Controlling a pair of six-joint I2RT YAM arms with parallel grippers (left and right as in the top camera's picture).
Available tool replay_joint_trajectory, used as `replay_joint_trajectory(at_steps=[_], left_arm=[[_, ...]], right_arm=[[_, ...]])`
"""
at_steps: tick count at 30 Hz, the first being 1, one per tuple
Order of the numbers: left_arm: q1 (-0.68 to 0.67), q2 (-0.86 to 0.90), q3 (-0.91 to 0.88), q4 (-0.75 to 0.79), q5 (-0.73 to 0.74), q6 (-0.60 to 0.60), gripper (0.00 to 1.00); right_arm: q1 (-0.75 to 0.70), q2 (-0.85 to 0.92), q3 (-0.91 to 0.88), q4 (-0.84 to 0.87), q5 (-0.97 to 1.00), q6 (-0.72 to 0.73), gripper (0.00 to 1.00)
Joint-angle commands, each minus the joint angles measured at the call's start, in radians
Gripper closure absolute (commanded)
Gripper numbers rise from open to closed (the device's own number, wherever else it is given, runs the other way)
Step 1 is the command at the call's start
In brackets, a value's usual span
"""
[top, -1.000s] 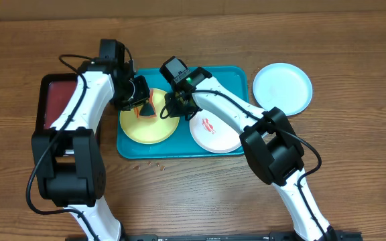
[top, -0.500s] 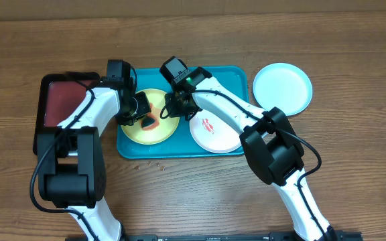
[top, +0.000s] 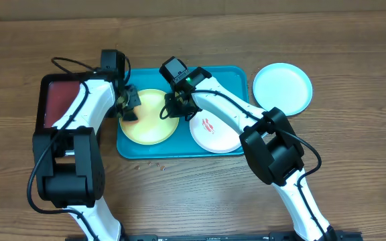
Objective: Clean dirty plates on tray and stack at the side
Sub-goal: 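Scrub the yellow plate with the sponge in the left gripper, then lift the sponge off the yellow plate and return left gripper to red tray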
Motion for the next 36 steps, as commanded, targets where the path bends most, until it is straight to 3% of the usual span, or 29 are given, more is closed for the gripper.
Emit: replay_joint_trajectory(at_steps=[1,4,10,23,31,36], left_arm=[[-0.029,0.016,0.003,0.060,0.228,-0.004,0.96],[-0.060,0.028,-0.011,0.088,0.236,-0.072,0.96],[-0.106,0.087,-0.012,0.074,0.206,-0.063,0.96],[-0.002,0.091,0.018,-0.126,-0.333,-0.064,0.96],[0.021,0.082,0.284,-0.346,-0.351,-0.066,0.96],[0.030,0.025,0.444,-0.443,-0.328,-0.140,0.96]], right_arm=[[-0.005,0.029,-0.026,-0.032,0.066,-0.018,0.96],[-0.005,0.029,-0.026,-0.032,0.066,-0.018,0.96],[-0.005,0.029,-0.026,-0.032,0.066,-0.018,0.96],[-0.005,0.029,-0.026,-0.055,0.067,-0.019,0.96],[-0.005,0.029,-0.026,-0.039,0.071,-0.019,0.96],[-0.005,0.020,0.018,-0.053,0.072,-0.054,0.96]])
